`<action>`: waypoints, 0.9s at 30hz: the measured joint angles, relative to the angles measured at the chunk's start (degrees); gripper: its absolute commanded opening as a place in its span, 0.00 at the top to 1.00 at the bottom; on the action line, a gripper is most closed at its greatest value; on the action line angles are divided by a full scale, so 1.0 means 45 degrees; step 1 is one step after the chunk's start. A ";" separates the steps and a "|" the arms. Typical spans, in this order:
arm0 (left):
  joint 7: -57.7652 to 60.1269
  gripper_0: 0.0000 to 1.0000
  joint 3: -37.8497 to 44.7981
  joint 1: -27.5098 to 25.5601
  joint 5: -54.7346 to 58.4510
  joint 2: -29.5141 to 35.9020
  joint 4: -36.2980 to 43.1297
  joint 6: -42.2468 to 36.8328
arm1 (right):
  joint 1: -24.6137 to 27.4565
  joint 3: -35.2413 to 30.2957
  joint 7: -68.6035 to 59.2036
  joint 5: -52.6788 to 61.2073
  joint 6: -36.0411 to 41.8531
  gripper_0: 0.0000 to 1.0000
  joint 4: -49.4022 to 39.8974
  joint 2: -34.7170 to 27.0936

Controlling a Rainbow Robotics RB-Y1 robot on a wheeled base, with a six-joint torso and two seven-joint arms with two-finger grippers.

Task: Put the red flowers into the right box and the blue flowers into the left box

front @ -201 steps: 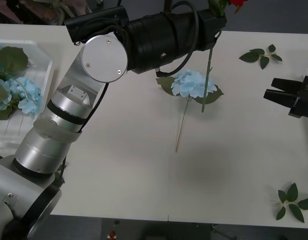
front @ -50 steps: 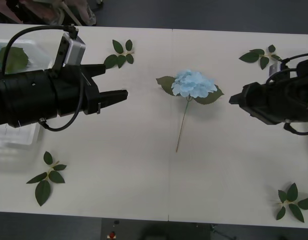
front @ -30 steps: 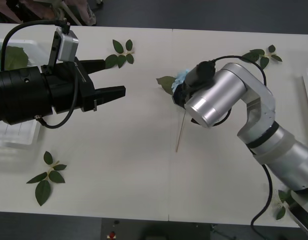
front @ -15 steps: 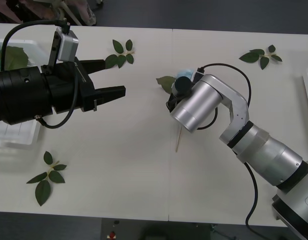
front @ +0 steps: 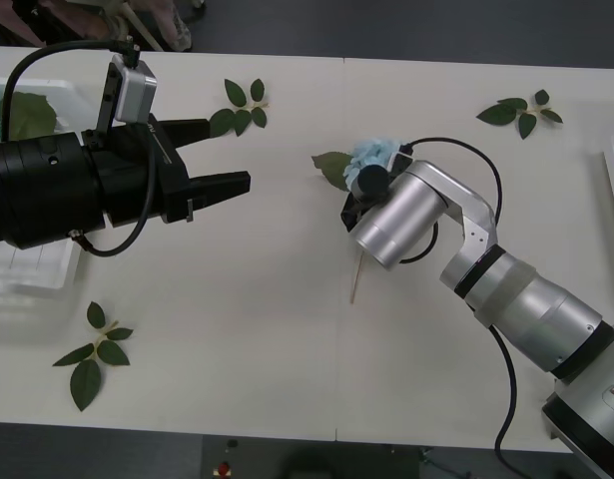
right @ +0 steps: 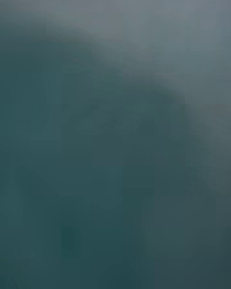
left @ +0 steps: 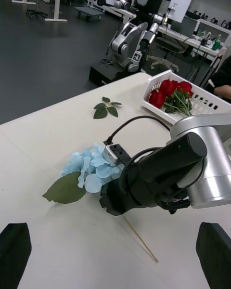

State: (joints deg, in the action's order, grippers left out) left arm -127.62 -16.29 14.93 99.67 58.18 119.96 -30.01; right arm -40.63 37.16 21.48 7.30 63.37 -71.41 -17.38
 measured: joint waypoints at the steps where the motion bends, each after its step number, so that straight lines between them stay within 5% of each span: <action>1: 0.0000 0.00 0.0000 0.0000 0.0000 0.0000 0.0000 0.0000 | 0.0000 0.0000 0.0001 0.0001 0.0001 0.96 0.0020 0.0000; 16: 0.0000 0.00 0.0000 0.0000 0.0000 0.0000 -0.0001 0.0000 | -0.0481 -0.0006 0.0191 0.2324 -0.0417 1.00 -0.0158 -0.0542; 21: 0.0000 0.00 0.0000 0.0000 0.0000 -0.0001 -0.0010 0.0000 | -0.0629 -0.0224 0.1395 0.8096 -0.1776 1.00 -0.2310 -0.3350; 27: 0.0000 0.00 -0.0001 0.0001 0.0001 -0.0002 -0.0014 0.0001 | -0.0629 -0.1168 0.7776 1.3291 -0.2400 1.00 -0.3802 -0.6980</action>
State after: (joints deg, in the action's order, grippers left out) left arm -127.62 -16.30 14.93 99.67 58.18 119.90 -30.00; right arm -43.46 31.91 56.48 67.11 52.57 -88.52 -48.79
